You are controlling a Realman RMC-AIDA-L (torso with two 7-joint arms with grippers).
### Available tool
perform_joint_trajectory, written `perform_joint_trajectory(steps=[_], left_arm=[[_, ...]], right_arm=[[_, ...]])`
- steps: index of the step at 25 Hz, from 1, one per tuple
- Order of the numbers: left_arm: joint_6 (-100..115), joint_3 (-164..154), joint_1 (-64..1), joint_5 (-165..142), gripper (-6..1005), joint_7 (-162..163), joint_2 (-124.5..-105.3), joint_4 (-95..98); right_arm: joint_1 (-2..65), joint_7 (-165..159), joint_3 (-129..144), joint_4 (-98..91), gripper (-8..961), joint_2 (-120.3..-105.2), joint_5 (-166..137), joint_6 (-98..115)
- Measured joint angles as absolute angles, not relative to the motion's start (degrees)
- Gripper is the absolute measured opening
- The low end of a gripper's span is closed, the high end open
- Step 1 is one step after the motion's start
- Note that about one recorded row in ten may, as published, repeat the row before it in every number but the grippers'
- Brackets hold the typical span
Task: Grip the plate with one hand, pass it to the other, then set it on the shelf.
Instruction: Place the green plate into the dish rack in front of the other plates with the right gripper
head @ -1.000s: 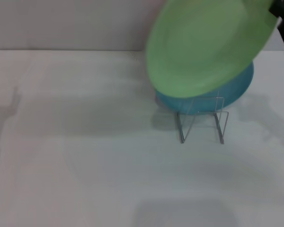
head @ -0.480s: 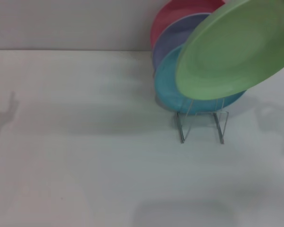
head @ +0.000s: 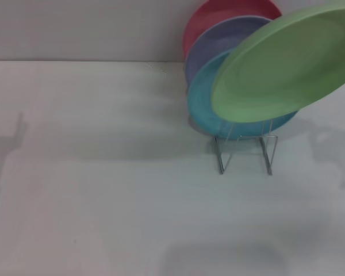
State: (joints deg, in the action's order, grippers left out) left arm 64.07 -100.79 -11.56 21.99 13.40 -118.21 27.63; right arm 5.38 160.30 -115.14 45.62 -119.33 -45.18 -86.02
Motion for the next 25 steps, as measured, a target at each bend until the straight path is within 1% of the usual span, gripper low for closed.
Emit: perform_joint_trajectory(steps=[11, 25], left_arm=[[63.9, -101.4, -11.6, 21.5, 808, 13.4, -118.21, 27.5], [63.4, -102.5, -12.0, 21.2, 808, 13.4, -118.17, 27.5]], right_arm=[[8.0, 165.1, -117.6, 40.4, 61, -119.2, -45.4, -86.1], [8.4, 165.2, -118.3, 38.9, 77, -119.18, -48.2, -86.0]])
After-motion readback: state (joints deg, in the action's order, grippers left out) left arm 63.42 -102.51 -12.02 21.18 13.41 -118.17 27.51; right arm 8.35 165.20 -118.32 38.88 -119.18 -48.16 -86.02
